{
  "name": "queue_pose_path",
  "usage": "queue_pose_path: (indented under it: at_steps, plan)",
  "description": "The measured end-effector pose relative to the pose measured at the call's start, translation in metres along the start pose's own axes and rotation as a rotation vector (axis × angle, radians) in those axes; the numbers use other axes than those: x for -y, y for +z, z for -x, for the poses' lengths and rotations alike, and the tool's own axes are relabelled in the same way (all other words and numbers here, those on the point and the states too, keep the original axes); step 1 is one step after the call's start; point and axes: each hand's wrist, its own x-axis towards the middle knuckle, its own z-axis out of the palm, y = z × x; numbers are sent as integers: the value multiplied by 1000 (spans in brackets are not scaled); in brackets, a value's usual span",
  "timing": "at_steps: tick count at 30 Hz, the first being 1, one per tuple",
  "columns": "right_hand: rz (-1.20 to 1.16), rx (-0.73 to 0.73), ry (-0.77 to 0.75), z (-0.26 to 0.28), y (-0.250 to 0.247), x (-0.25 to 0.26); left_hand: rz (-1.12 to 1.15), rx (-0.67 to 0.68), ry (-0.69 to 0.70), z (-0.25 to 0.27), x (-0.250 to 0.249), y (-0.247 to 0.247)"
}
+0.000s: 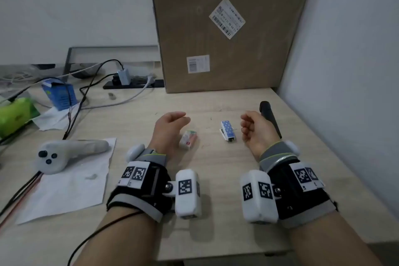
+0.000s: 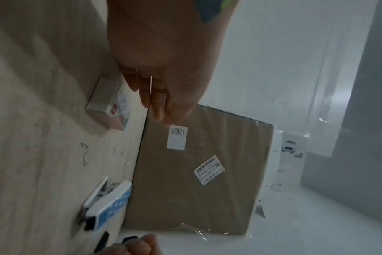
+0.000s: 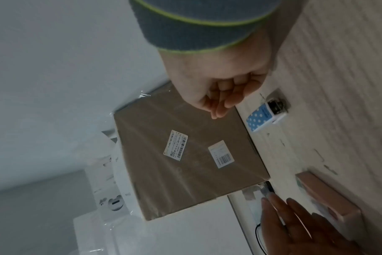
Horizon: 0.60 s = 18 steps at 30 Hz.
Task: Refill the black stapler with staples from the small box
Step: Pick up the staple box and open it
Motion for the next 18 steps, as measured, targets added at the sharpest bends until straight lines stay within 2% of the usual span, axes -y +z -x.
queue_pose_path:
  at_steps: [2, 9, 13, 18]
  plan:
    - [-12, 3, -6, -3, 0, -1, -108, 10, 13, -2, 1, 1]
    - [-72, 43, 71, -5, -1, -3, -419, 214, -34, -3, 4, -3]
    - [-106, 40, 110, -5, -3, -6, -557, 220, -38, -1, 3, -5]
    - [-124, 84, 100, -1, -1, -7, -413, 152, -13, -1, 2, -7]
